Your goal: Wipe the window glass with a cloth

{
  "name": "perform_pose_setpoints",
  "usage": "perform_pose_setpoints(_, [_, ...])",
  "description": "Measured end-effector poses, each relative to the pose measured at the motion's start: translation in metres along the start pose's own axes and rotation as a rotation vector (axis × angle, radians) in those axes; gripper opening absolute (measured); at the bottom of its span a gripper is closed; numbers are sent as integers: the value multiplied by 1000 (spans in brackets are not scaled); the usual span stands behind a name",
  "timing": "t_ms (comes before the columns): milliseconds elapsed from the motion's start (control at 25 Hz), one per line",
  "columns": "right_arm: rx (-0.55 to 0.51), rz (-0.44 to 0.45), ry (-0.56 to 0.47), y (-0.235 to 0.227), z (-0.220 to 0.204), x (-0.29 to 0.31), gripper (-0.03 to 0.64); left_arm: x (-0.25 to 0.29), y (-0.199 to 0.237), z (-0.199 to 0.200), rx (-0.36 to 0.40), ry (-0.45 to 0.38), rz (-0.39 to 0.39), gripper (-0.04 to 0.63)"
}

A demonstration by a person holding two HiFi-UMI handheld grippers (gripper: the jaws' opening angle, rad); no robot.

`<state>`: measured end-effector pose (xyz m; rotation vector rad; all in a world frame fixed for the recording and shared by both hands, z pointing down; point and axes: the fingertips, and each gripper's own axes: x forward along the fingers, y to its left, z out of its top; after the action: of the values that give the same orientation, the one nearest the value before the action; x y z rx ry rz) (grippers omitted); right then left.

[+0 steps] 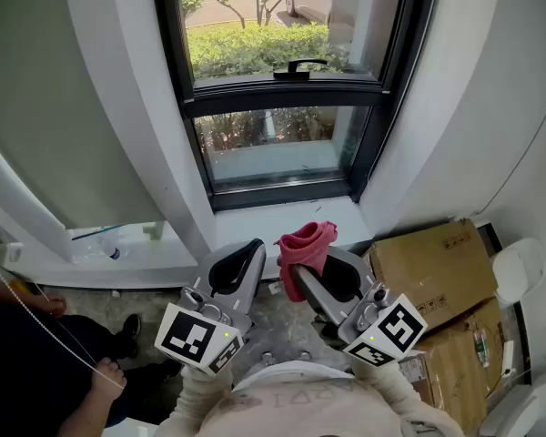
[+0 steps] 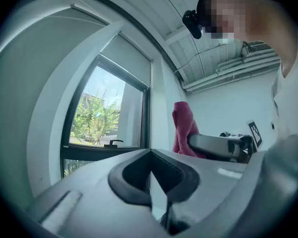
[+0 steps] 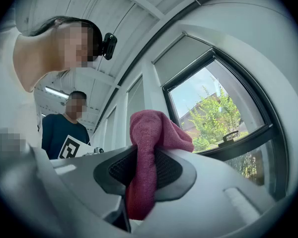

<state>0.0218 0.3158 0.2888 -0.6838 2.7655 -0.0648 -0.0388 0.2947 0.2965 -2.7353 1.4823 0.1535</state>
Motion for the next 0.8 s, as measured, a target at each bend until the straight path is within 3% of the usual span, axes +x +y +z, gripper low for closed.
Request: perform_pose_setpoints(800, [4,3,-6,16,-2,-11,106,-14,-12,0,9,0,2,0])
